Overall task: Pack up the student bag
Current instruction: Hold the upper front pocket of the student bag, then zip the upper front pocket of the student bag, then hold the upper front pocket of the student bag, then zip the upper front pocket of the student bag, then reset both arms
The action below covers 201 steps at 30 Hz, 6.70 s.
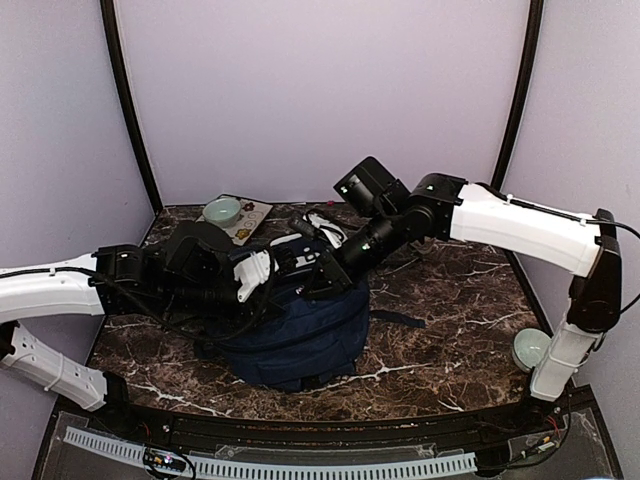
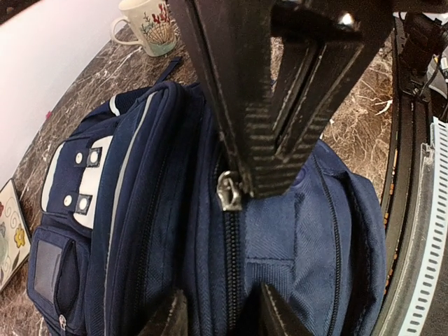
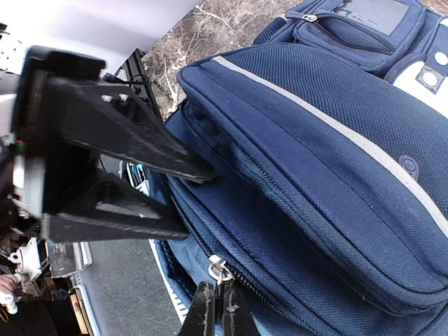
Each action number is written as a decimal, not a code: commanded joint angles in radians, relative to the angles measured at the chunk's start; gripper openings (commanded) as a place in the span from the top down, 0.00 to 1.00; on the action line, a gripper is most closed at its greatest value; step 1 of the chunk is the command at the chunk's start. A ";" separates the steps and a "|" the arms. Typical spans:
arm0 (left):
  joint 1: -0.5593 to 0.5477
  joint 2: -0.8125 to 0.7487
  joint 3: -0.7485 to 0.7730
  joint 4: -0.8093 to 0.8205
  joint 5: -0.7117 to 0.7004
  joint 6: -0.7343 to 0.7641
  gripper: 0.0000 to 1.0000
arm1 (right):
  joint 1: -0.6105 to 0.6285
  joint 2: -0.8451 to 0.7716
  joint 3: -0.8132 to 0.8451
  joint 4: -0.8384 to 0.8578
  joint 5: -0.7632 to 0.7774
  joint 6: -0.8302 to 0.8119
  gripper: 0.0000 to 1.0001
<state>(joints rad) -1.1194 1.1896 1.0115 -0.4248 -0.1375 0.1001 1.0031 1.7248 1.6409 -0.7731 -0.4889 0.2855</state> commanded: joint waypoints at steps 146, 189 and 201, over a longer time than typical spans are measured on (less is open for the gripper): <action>1.032 0.190 -0.709 1.385 0.068 -0.055 0.06 | -0.199 -0.831 -0.554 -0.115 0.884 0.597 0.00; 1.132 0.379 -0.743 1.685 0.139 -0.027 0.01 | -0.903 -0.798 -1.398 1.320 0.914 -0.074 0.00; 1.131 0.379 -0.743 1.684 0.143 -0.028 0.02 | -1.036 -0.176 -1.484 2.235 0.627 -0.203 0.01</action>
<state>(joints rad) 0.0086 1.5780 0.2741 1.2266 -0.0071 0.0746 -0.0086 1.3983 0.1810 0.9882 0.3290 0.1638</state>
